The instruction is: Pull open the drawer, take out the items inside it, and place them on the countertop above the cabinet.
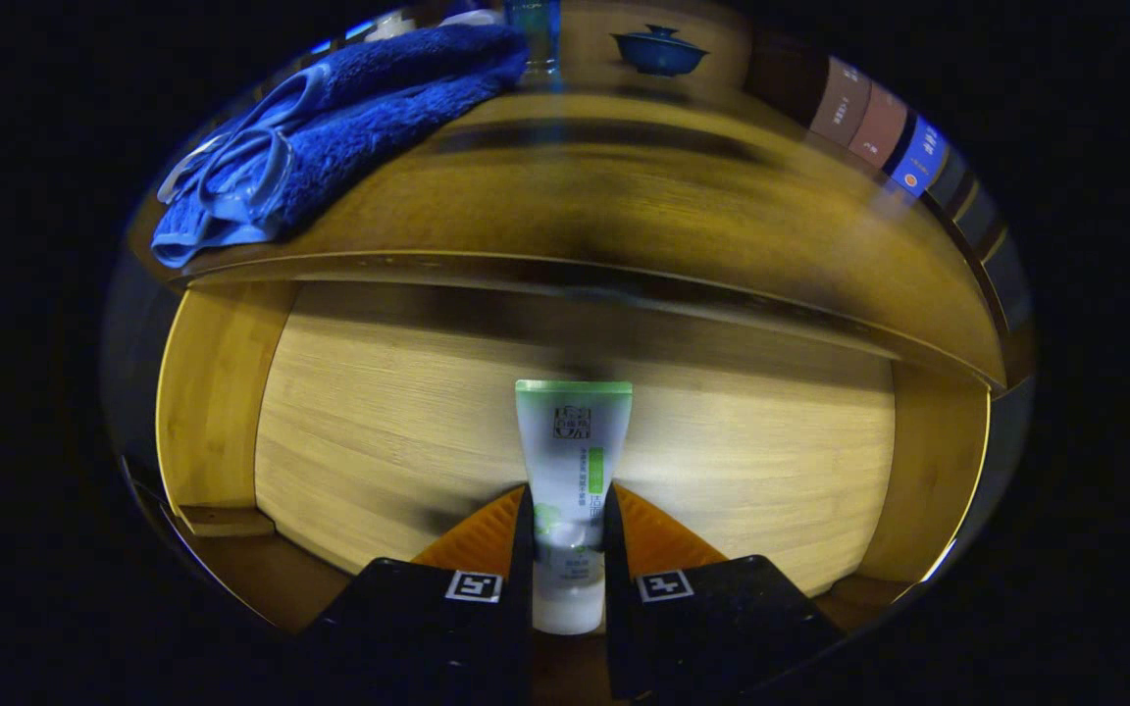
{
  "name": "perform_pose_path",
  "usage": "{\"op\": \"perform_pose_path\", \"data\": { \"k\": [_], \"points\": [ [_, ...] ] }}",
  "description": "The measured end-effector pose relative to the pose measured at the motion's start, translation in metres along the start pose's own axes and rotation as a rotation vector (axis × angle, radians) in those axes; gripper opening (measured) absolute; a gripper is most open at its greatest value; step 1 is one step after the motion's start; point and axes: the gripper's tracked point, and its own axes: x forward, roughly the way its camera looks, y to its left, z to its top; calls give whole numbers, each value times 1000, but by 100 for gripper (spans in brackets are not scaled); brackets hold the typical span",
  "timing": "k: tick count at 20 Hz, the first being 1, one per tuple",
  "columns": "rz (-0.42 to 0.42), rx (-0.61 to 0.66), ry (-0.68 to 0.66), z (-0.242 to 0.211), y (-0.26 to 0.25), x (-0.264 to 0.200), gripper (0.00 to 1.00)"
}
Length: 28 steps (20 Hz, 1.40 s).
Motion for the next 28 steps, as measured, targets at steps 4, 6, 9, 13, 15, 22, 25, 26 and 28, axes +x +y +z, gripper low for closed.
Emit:
{"op": "perform_pose_path", "data": {
  "k": [4, 6, 9, 13, 15, 22, 25, 26, 28],
  "points": [
    [43, 24, -76, -2, -1, -32, 35],
    [63, 39, -131, 0, -2, -52, 35],
    [78, 43, -202, 0, 1, -82, 35],
    [96, 46, -280, 17, 4, -115, 35],
    [96, 46, -308, 28, 3, -129, 35],
    [91, 71, -346, 104, -7, -145, 35],
    [64, 71, -338, 133, -16, -133, 35],
    [64, 79, -331, 140, -18, -128, 35],
    [67, 96, -309, 152, -22, -116, 35]
  ]
}}
